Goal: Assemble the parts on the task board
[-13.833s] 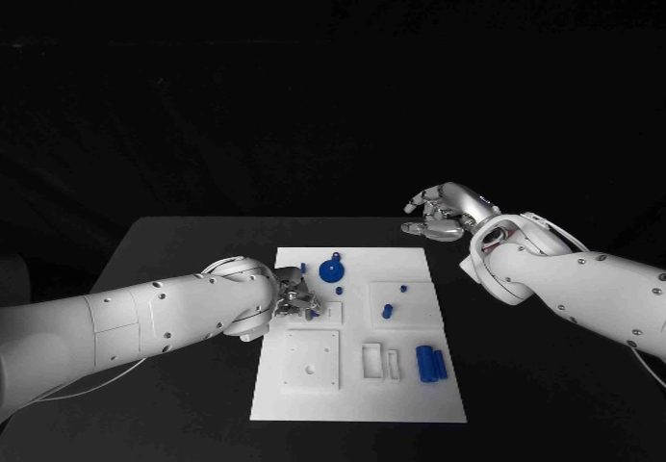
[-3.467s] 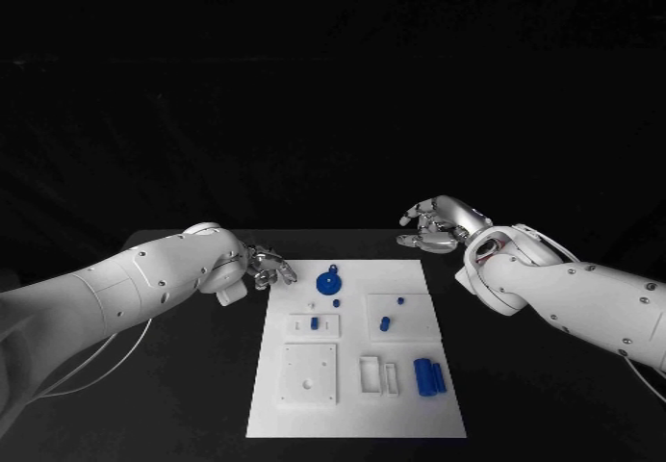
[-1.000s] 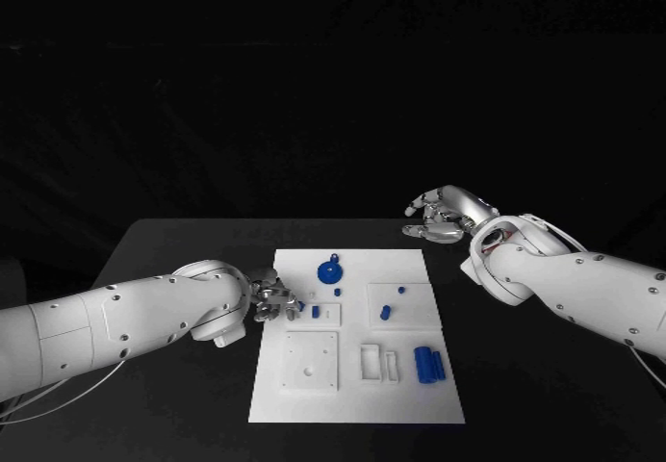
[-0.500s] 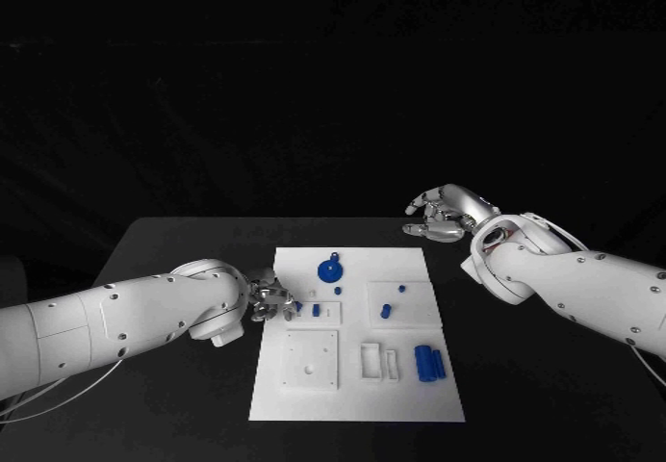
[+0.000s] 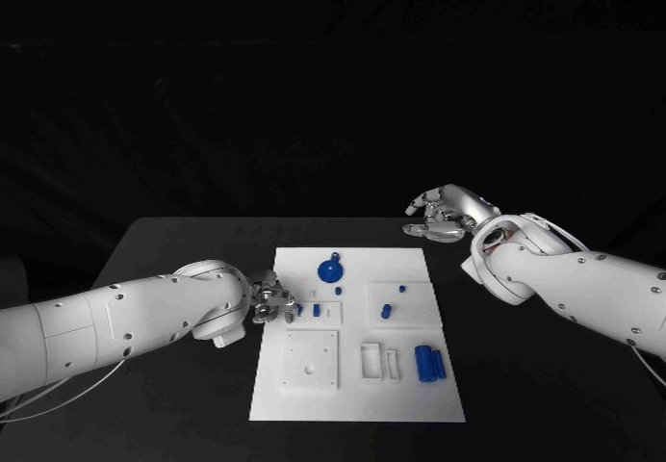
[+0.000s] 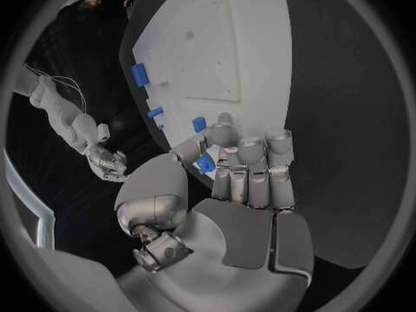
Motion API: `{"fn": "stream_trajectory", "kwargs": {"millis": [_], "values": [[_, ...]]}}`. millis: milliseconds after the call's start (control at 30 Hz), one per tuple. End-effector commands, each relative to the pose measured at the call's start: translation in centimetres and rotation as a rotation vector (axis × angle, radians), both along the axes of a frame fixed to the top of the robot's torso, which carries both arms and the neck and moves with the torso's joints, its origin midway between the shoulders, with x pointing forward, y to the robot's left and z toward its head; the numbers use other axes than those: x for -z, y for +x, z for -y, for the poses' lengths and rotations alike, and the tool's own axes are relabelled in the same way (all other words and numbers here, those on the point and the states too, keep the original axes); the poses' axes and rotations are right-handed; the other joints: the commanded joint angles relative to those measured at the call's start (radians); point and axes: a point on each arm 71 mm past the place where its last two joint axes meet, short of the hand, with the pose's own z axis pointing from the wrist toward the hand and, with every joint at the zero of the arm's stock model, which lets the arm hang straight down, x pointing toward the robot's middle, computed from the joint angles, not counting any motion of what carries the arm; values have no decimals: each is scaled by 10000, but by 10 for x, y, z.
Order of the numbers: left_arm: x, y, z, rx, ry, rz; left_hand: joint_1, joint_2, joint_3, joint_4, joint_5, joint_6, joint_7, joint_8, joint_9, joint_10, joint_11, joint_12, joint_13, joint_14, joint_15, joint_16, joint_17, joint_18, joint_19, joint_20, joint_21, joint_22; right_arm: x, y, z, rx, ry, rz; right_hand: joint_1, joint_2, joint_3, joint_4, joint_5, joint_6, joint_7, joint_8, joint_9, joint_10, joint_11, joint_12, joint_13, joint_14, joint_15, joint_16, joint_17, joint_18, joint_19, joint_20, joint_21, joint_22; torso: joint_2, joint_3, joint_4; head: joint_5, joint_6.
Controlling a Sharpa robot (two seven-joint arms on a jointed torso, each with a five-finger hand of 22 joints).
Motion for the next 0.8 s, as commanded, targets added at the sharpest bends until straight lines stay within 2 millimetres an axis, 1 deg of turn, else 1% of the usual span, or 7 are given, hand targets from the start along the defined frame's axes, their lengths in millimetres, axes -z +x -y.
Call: {"fn": "stream_trajectory", "kwargs": {"millis": [33, 200, 467, 800], "values": [[3, -2, 2, 206, 153, -374, 7, 96, 70, 0, 2, 67, -24, 45, -11, 80, 0, 25, -12, 246, -241, 56, 3, -29, 89, -1114, 43, 135, 0, 0, -1, -107, -110, -15, 114, -4, 22, 11, 68, 10, 68, 20, -13, -67, -12, 69, -12, -1, -12, -67, 13, 682, 8, -77, -66, 146, 3, 0, -4, -5, -22], [4, -2, 1, 235, 237, -511, -35, 100, 68, -4, -58, 53, -17, 35, -20, 80, 8, 17, -15, 239, -239, 47, -2, -29, 88, -1114, 43, 133, 0, -1, -1, -113, -110, -18, 113, -6, 21, 11, 71, 10, 68, 20, -13, -68, -12, 70, -14, -2, -11, -68, 13, 682, 8, -76, -67, 147, 0, 3, -13, -4, -30], [5, -3, 2, 310, 265, -619, -54, 98, 69, -13, -96, 50, -14, 33, -23, 81, 12, 13, -16, 237, -238, 42, -4, -28, 87, -1115, 44, 133, 1, 0, -1, -111, -112, -20, 113, -7, 19, 10, 74, 10, 68, 20, -14, -70, -12, 72, -17, -3, -11, -69, 13, 682, 7, -76, -67, 148, 2, 1, -1, -16, -27], [5, -3, 3, 350, 212, -627, -158, 15, 22, -20, -221, 48, 0, 29, -33, 88, 27, 6, -18, 229, -224, 33, -9, -31, 78, -1112, 45, 132, 1, 0, -1, -109, -113, -20, 114, -6, 18, 9, 77, 11, 68, 20, -14, -72, -12, 75, -21, -3, -11, -69, 13, 682, 7, -75, -68, 149, 6, -1, -3, -17, -26]]}}
